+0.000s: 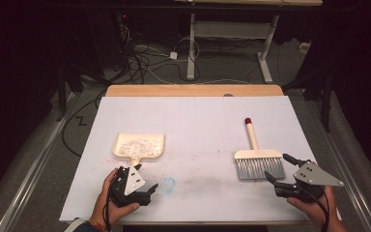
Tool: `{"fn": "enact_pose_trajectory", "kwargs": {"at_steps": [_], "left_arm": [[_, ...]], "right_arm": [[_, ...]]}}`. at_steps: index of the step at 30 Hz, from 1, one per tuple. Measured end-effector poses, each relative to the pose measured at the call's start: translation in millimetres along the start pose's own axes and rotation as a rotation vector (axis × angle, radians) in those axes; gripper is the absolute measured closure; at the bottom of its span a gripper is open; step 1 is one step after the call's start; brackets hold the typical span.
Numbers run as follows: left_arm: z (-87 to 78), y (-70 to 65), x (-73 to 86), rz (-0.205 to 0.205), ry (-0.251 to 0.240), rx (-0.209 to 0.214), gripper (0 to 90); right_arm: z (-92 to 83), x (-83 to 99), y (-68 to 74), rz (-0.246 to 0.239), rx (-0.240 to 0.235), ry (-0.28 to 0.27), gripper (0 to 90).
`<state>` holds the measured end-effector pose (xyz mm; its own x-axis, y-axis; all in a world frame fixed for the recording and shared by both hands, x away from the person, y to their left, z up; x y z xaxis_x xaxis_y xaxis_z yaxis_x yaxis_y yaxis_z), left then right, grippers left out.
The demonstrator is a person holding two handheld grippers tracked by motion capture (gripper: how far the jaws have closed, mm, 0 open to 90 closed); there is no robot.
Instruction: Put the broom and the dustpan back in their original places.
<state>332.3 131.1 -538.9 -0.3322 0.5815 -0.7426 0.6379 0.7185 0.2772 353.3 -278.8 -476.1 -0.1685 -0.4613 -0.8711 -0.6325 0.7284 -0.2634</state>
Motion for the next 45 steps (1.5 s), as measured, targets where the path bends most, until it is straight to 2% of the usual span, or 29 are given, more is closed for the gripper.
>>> {"fn": "enact_pose_trajectory", "kwargs": {"at_steps": [2, 6, 11, 21, 30, 36, 45], "left_arm": [[1.1, -0.4, -1.0, 0.000, -0.002, 0.003, 17.2], [2.8, -0.3, -1.8, 0.001, -0.002, 0.008, 17.2], [3.3, -0.8, -3.3, 0.005, -0.005, 0.007, 17.2], [2.1, -4.0, -2.6, 0.035, 0.000, 0.005, 17.2], [2.2, -3.3, -3.5, 0.026, -0.009, 0.001, 17.3], [0.7, -4.9, -2.9, 0.037, -0.001, -0.004, 17.2], [-0.8, -3.2, -0.8, 0.035, -0.001, -0.013, 17.2]], "right_arm": [[-0.5, 8.6, -0.6, -0.002, 0.007, 0.019, 20.0], [-0.2, 24.5, -0.9, 0.027, 0.012, 0.042, 20.0], [2.5, 38.0, 5.0, 0.010, 0.002, 0.087, 20.0], [-3.0, 28.4, 8.8, 0.005, -0.005, 0.040, 20.0], [-5.3, 23.8, 9.6, 0.006, 0.003, 0.025, 20.0], [-7.2, 22.0, 10.6, 0.005, 0.003, 0.016, 20.0], [-5.4, 15.4, 13.9, -0.004, -0.009, -0.004, 20.0]]}}
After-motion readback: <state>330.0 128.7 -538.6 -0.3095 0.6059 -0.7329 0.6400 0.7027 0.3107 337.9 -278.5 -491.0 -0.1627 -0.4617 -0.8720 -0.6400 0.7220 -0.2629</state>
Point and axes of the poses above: each handheld gripper's, and its own axes: z roughly forward along the jaws, x roughly out of its underside, y roughly to its left, the point moved 9 cm from there along z, roughly forward along the jaws, and after that the axes turned 4 degrees about -x, right-handed, at the moved point
